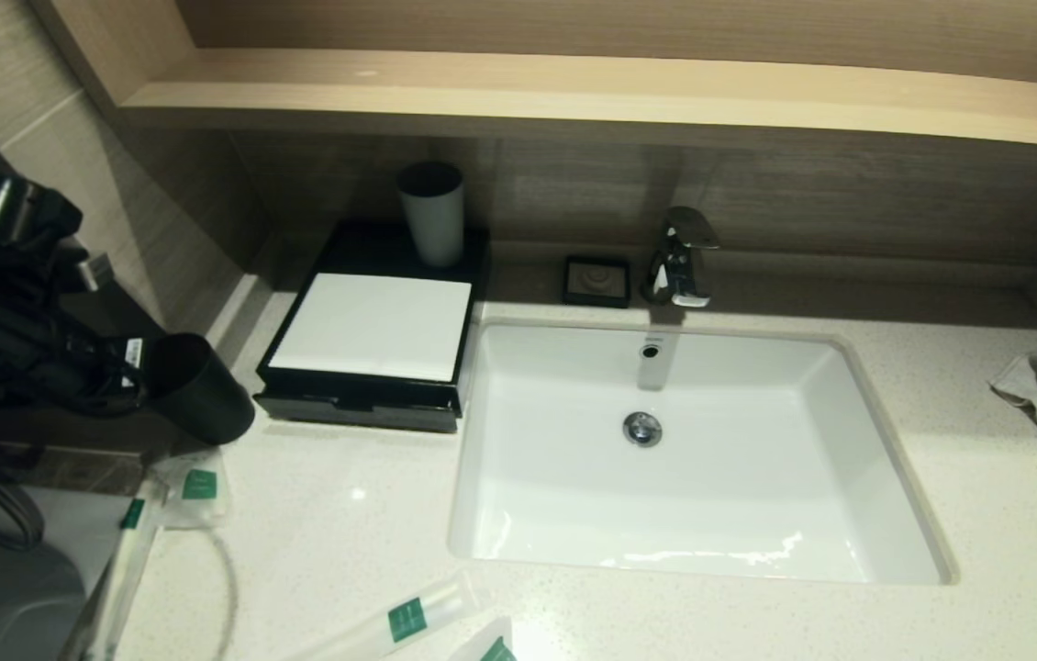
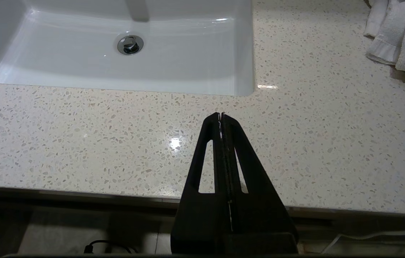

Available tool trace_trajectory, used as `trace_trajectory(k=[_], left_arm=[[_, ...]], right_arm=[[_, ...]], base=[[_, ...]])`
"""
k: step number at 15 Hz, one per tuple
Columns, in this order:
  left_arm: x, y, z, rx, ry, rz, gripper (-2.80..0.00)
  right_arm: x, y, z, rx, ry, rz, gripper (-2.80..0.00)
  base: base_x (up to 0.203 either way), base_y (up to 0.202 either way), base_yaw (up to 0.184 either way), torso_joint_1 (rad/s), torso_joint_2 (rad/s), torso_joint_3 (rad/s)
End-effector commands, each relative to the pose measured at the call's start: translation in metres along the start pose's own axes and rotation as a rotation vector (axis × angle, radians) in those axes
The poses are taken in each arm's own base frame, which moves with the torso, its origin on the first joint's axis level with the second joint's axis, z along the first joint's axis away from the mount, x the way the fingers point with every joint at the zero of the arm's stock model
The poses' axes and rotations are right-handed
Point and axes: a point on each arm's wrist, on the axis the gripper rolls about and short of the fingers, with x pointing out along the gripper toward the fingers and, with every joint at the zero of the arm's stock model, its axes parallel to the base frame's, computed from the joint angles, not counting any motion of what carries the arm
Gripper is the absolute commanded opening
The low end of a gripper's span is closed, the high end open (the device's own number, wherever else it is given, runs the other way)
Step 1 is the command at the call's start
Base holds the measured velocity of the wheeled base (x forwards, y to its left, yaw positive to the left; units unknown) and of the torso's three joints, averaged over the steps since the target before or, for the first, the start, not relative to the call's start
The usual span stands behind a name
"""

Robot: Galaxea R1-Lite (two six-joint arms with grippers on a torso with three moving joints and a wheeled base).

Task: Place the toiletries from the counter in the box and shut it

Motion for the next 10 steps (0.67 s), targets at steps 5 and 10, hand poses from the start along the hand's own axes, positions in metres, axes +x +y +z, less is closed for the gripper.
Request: trace_trajectory(k=[5, 10], left_arm=[[-0.028, 0.001, 0.002, -0.006, -0.07, -0.006, -2.8], [-0.07, 0.001, 0.003, -0.005, -0.19, -0.035, -2.8]], right_arm=[[0.0, 0.0, 0.0, 0.0, 0.0, 0.001, -2.8], [0.0, 0.0, 0.0, 0.0, 0.0, 0.001, -2.8]], base=[[0.0, 0.0, 0.0, 0.0, 0.0, 0.0], [0.0, 0.0, 0.0, 0.0, 0.0, 0.0]])
